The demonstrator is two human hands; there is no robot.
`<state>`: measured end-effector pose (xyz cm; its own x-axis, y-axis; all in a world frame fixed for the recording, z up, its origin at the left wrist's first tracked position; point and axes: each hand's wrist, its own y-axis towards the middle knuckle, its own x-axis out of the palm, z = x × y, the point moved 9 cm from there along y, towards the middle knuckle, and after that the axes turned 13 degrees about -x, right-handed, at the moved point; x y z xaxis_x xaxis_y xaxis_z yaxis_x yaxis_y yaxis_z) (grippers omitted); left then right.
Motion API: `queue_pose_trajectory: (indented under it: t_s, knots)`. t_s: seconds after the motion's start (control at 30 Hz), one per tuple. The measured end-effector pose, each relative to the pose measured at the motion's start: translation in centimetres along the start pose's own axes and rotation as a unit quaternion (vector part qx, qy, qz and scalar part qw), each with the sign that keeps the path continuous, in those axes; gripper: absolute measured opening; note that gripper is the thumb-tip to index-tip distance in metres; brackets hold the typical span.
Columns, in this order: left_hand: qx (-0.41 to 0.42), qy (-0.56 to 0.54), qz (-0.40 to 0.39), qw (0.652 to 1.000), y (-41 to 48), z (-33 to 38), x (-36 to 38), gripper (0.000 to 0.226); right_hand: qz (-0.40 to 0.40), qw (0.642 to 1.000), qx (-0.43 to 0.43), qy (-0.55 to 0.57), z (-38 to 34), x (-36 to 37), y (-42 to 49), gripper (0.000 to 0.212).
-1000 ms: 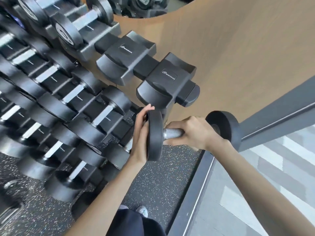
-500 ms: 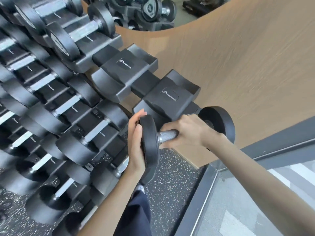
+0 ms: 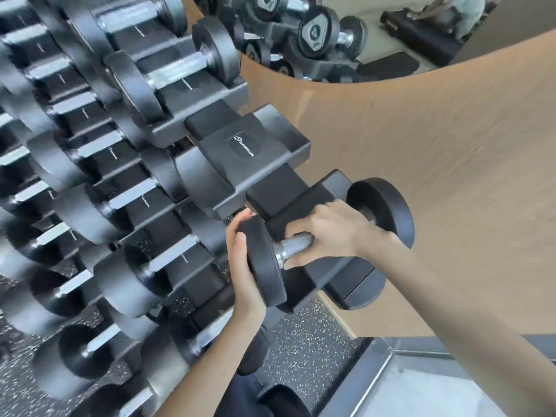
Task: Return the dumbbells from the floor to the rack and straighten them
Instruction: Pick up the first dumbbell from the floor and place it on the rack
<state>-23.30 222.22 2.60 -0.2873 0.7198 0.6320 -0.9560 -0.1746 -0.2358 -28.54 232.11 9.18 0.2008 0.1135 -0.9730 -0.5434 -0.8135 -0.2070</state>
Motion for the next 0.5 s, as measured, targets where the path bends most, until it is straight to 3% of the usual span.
queue_pose_trajectory:
  t_s: [0.2,0.3,0.5]
  knots:
    - [0.019,-0.008,0.075,0.997,-0.2,-2.1,0.7,0.042,-0.013,0.998,-0.039,-0.044,1.5,-0.2,-0.1,0.057]
    - [0.07,0.058,0.119,0.989,-1.3,-2.3,1.1,0.044,0.024,0.996,-0.076,-0.048,1.5,-0.3,-0.9,0.053]
    - [0.092,0.099,0.161,0.978,0.2,-1.9,0.2,0.039,0.125,0.987,-0.068,0.076,2.2,-0.8,-0.7,0.045]
